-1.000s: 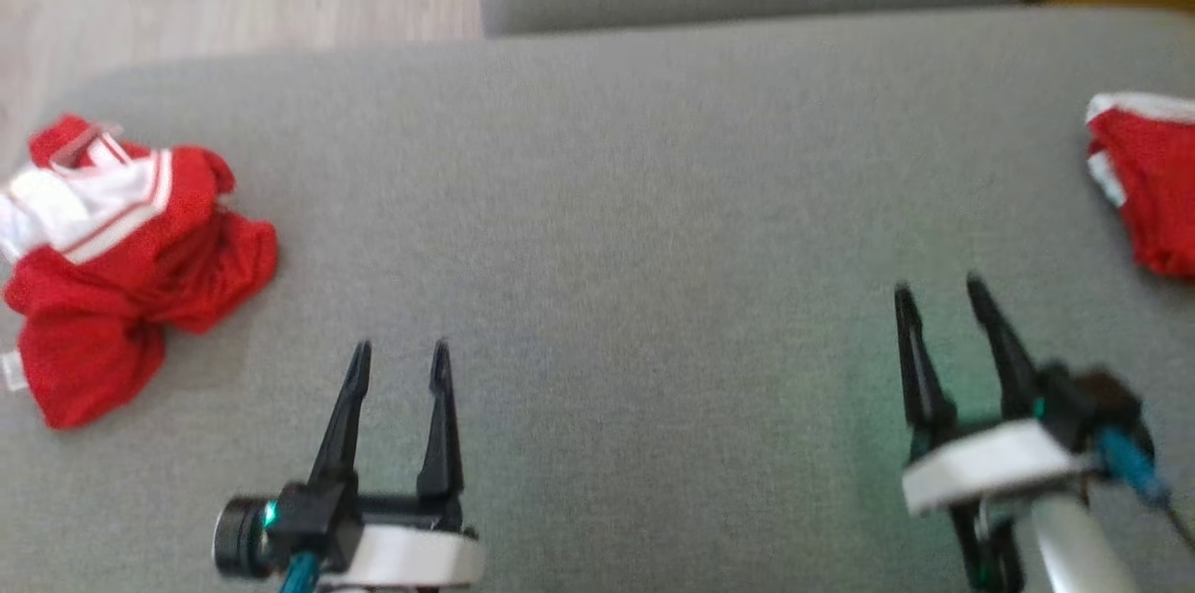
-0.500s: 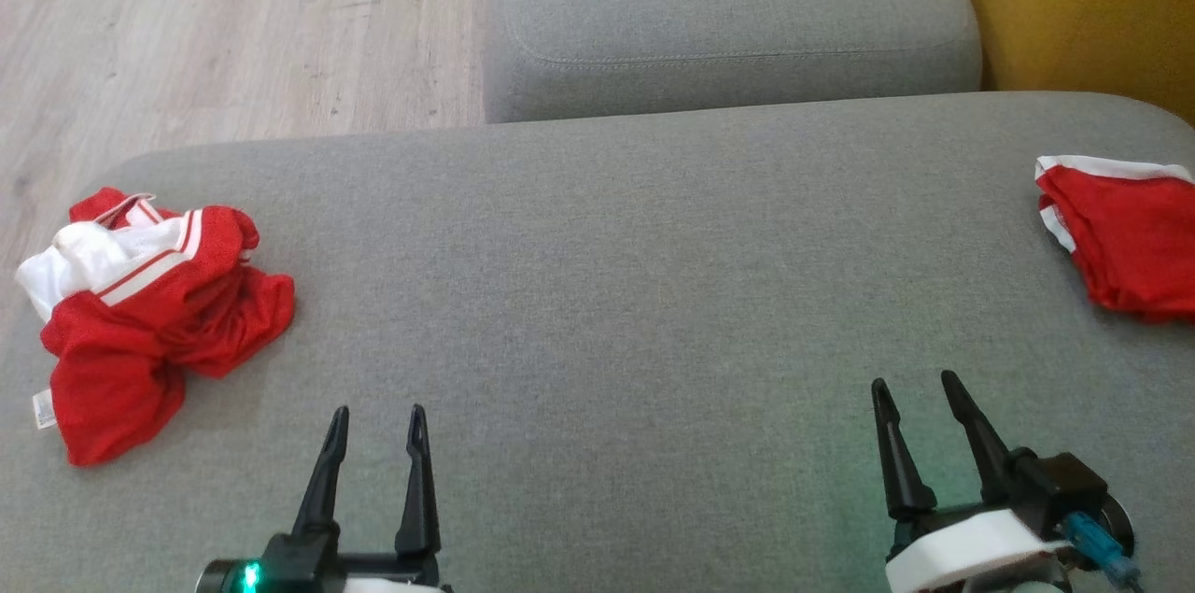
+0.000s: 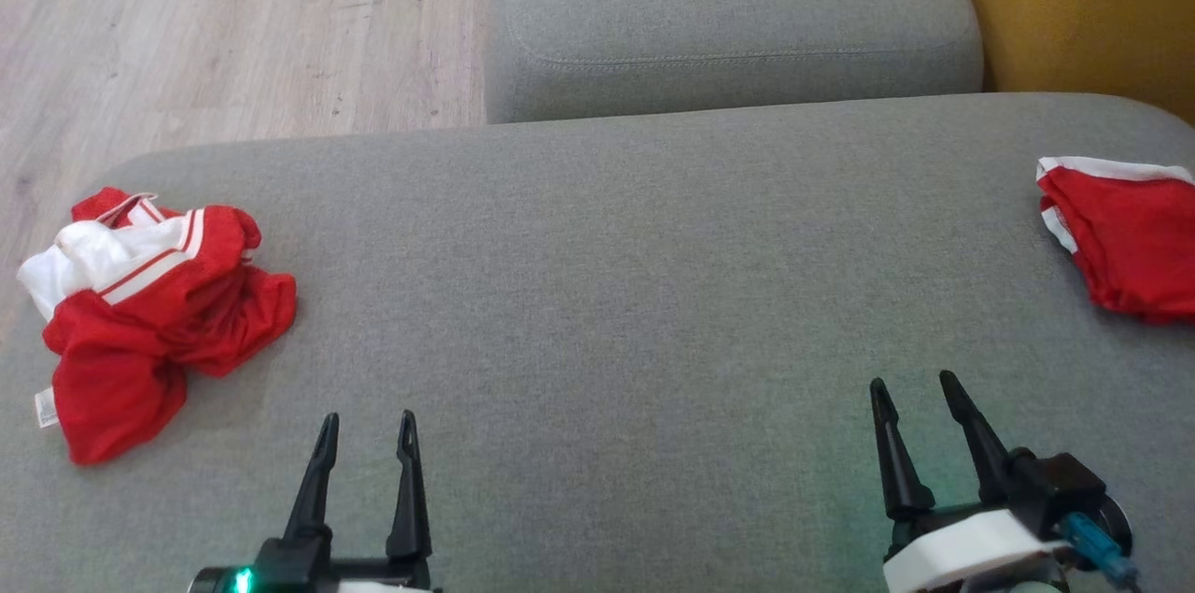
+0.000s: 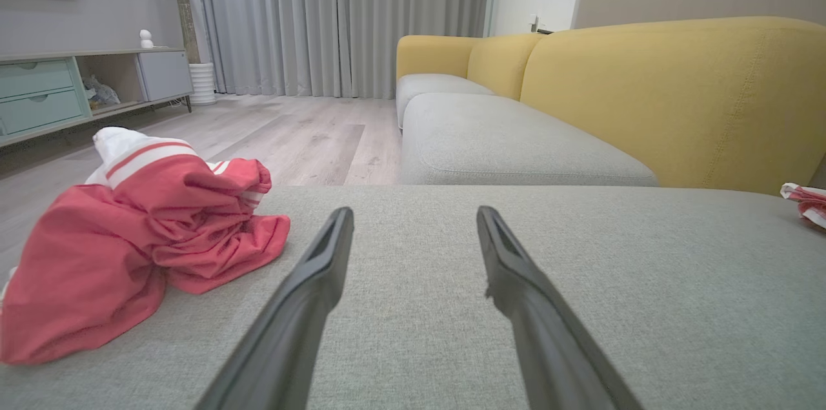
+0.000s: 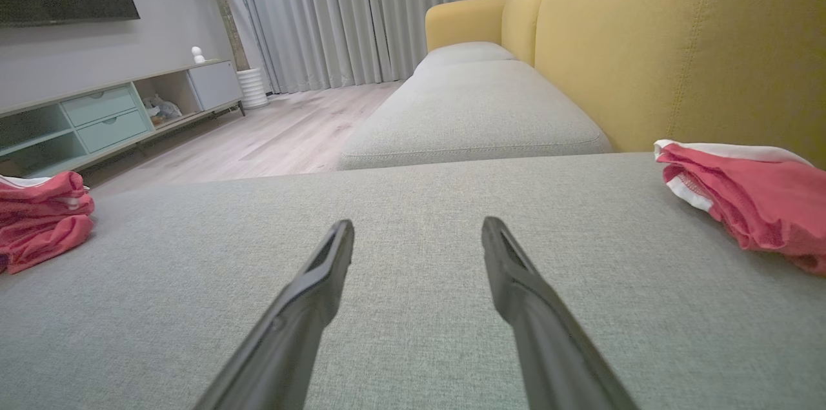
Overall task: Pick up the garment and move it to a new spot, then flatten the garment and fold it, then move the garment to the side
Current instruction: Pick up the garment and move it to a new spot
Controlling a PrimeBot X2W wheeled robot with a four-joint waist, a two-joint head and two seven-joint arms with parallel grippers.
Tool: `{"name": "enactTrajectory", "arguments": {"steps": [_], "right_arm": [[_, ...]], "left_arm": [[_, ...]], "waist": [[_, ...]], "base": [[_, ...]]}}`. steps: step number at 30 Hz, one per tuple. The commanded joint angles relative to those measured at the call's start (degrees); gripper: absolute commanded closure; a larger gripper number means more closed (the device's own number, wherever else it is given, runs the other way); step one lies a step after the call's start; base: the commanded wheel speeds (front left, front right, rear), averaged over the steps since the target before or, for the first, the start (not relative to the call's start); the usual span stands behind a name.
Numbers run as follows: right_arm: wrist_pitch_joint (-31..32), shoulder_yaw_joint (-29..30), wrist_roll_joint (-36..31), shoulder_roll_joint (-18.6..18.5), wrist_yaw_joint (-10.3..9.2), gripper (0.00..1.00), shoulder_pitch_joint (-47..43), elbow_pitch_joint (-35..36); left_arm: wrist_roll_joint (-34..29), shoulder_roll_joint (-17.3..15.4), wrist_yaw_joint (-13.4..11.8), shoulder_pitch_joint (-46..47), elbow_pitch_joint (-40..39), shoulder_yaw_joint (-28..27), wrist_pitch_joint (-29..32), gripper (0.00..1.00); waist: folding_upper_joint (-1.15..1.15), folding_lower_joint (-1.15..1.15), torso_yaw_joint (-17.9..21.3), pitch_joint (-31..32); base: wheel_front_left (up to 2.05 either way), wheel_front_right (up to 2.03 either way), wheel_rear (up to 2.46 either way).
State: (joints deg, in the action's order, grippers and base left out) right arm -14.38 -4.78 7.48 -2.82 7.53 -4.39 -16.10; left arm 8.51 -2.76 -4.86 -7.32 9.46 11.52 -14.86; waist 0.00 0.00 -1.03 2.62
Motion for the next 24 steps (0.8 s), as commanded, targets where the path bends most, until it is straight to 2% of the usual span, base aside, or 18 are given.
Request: {"name": "enactTrajectory", "arguments": {"steps": [1, 9, 20, 21, 24], "right_arm": [[-0.6, -1.3, -0.4, -0.1, -0.04, 0.0, 1.0, 2.2], [-0.6, -0.6, -0.6, -0.1, -0.04, 0.0, 0.2, 2.3], [-0.6, -2.6, 0.3, -0.1, -0.04, 0.0, 1.2, 2.4], [-0.6, -2.6, 0.3, -0.1, -0.04, 0.0, 1.2, 2.4], [-0.6, -3.1, 0.7, -0.1, -0.04, 0.0, 1.2, 2.3]], "left_arm": [[-0.7, -0.1, 0.0, 2.1, -1.5, -2.1, -0.1, 0.0], [-0.4, -0.1, -0.6, 2.6, -1.8, -1.6, -0.1, 0.0], [-1.1, -0.1, -0.6, 2.6, -2.8, -2.9, -0.1, 0.0], [-1.1, -0.1, -0.6, 2.6, -2.8, -2.9, -0.1, 0.0], [-1.2, -0.1, -0.6, 2.2, -2.9, -3.4, -0.1, 0.0]], "waist": [[0.0, 0.0, -0.1, 0.0], [0.0, 0.0, -4.1, -0.6], [0.0, 0.0, -17.5, -1.3], [0.0, 0.0, -17.5, -1.3], [0.0, 0.0, -21.1, -1.2]], "base": [[0.0, 0.0, 0.0], [0.0, 0.0, 0.0], [0.0, 0.0, 0.0], [0.0, 0.0, 0.0], [0.0, 0.0, 0.0]]}}
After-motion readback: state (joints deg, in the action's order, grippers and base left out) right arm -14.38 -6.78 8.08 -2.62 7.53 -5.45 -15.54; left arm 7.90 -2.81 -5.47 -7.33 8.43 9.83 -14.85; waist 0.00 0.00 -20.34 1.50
